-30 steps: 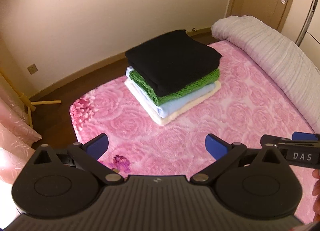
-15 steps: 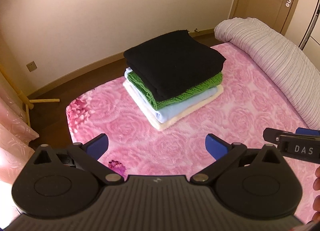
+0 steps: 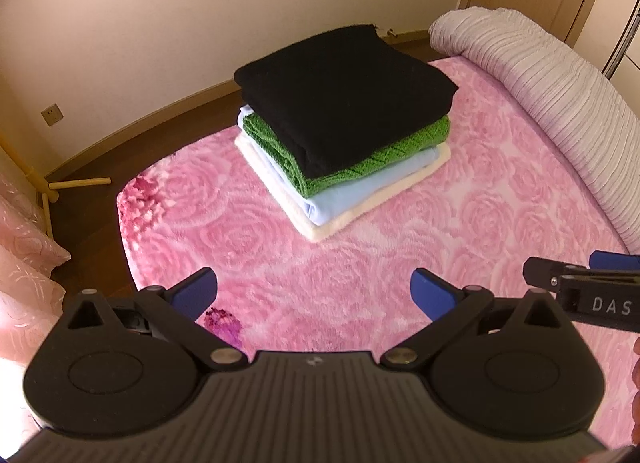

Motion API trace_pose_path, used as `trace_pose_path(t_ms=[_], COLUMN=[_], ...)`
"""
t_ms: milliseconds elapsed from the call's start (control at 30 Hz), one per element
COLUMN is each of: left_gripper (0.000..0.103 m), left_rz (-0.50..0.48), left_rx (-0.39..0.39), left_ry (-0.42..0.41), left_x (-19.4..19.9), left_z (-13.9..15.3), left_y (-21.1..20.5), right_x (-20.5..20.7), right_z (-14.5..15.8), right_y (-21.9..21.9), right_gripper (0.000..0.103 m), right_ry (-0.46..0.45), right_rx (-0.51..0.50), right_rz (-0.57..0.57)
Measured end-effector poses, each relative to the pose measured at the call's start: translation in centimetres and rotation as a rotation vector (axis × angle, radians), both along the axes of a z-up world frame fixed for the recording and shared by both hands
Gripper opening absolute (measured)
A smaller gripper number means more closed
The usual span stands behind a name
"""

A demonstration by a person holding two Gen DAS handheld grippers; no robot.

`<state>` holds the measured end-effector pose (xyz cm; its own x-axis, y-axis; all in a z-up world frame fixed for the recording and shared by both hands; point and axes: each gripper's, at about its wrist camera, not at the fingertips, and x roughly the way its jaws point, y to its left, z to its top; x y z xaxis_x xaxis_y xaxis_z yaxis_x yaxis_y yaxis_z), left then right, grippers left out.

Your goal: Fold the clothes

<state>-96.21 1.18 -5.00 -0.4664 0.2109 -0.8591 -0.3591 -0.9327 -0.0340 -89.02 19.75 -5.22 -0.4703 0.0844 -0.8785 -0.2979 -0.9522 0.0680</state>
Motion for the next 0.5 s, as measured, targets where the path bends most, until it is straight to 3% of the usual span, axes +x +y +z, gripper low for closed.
trace_pose_path(t_ms=[500], left_gripper=[0.102], left_rz=[0.006], left_rx=[-0.025], left_ry=[-0.042], left_x=[-0.6], left_z=[-1.8], left_y=[-0.3], right_x=[-1.3], right_z=[-2.3], right_y=[-0.5], right_gripper=[0.089], right_ry=[-0.079], right_rx=[-0.03], right_rz=[0.023])
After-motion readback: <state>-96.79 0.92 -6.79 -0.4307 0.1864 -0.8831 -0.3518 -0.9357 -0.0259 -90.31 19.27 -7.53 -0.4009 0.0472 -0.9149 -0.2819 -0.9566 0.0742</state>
